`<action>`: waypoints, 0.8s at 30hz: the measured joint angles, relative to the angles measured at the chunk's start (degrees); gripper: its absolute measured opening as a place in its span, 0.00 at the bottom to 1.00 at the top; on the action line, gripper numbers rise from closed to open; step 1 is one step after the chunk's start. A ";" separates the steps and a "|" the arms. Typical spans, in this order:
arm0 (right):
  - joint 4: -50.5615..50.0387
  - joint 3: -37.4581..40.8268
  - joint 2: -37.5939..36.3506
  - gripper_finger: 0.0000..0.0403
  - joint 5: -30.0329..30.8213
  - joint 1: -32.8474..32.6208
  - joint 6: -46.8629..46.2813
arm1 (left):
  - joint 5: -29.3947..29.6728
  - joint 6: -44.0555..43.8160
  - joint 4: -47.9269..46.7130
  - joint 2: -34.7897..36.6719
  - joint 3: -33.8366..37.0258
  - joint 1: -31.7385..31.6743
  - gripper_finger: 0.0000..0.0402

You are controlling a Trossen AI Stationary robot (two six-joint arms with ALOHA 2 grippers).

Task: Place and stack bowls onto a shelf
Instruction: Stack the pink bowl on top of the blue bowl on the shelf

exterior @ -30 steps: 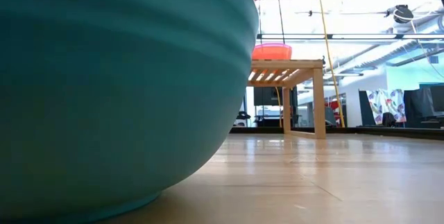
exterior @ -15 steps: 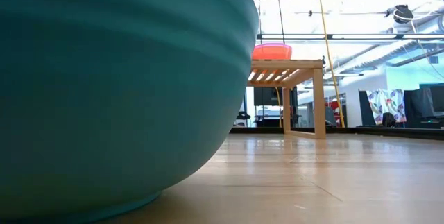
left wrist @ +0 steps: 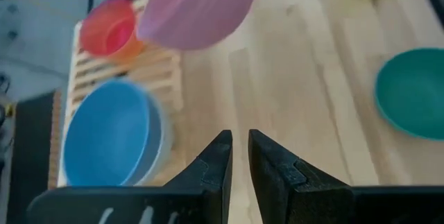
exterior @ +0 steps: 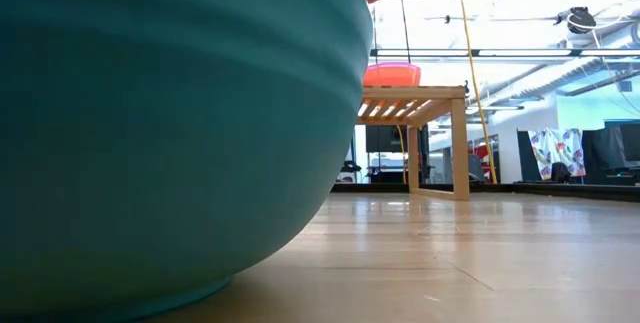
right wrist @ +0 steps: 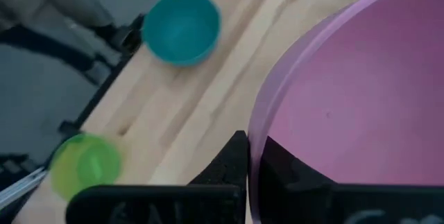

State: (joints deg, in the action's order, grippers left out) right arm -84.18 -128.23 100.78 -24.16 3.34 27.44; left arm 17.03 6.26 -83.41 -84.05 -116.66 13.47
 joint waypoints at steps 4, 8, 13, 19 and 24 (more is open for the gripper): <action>-0.19 4.28 0.03 0.00 -1.62 -1.14 3.08 | -4.90 4.67 3.71 0.00 0.00 0.05 0.14; -0.16 7.91 0.02 0.00 -1.53 -2.20 7.20 | -8.46 6.65 5.09 -0.28 0.00 -0.58 0.14; -0.11 10.26 0.06 0.00 0.30 -3.33 8.89 | -13.20 8.68 4.76 -2.85 0.02 -2.07 0.14; -0.12 10.39 -0.01 0.00 2.27 -4.87 10.77 | -15.80 18.15 4.02 -8.17 0.02 -3.26 0.14; -0.42 10.39 -0.01 0.00 1.63 -6.00 10.92 | -19.56 27.50 4.20 -11.99 0.04 -4.19 0.14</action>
State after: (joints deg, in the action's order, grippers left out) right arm -84.60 -117.84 100.77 -22.52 -2.66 38.36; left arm -2.53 33.76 -79.21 -96.04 -116.62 9.28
